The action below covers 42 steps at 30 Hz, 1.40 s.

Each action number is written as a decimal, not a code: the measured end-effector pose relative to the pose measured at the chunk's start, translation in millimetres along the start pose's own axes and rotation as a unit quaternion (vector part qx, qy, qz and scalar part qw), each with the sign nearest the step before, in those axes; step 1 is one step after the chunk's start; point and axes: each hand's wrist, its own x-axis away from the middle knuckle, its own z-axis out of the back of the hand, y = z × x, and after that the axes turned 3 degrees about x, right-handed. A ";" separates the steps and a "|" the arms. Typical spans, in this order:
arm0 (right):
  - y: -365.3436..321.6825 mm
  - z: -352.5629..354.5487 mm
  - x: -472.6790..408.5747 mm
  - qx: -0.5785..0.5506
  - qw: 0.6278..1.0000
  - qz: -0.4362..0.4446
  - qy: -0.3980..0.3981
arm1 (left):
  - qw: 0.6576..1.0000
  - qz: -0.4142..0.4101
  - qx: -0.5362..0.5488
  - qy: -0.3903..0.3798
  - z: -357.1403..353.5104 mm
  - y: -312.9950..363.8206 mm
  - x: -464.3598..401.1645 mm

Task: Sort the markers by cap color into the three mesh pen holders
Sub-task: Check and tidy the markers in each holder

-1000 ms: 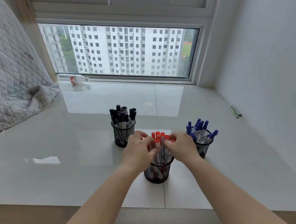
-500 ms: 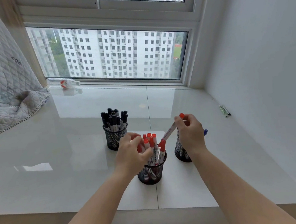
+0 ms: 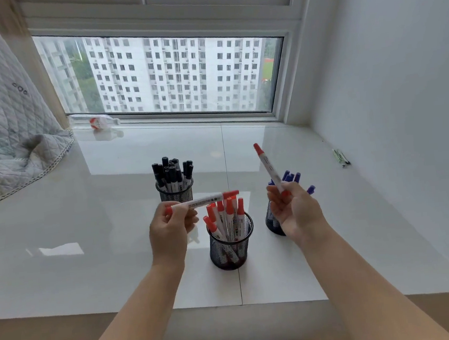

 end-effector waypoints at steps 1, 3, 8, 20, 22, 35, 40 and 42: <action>2.5 0.4 0.5 -0.005 0.999 -0.030 -0.022 | 0.999 0.029 0.026 -0.005 1.2 0.4 1.4; 7.8 1.4 1.4 0.045 0.995 -0.063 -0.061 | 0.993 0.084 0.074 -0.026 3.2 0.8 3.8; 17.7 2.6 -2.0 0.137 0.985 -0.021 -0.098 | 0.948 0.205 0.232 -0.074 2.5 -0.2 10.4; 50.8 -0.8 -4.9 0.515 0.825 0.217 -0.086 | 0.938 0.190 0.257 -0.136 -4.8 -2.2 8.3; 52.6 -2.3 -6.0 0.533 0.807 0.245 -0.072 | 0.975 0.125 0.130 -0.133 -7.9 0.5 6.3; 57.7 -2.1 -4.8 0.604 0.704 0.363 -0.090 | 0.966 -0.132 -0.206 -0.085 -13.5 -1.6 7.5; 65.9 3.4 -4.8 0.618 0.679 0.388 -0.074 | 0.940 -0.167 -0.283 -0.090 -16.4 -2.7 4.6; 69.6 6.5 -4.2 0.615 0.684 0.389 -0.053 | 0.936 -0.166 -0.297 -0.089 -16.5 -4.0 3.6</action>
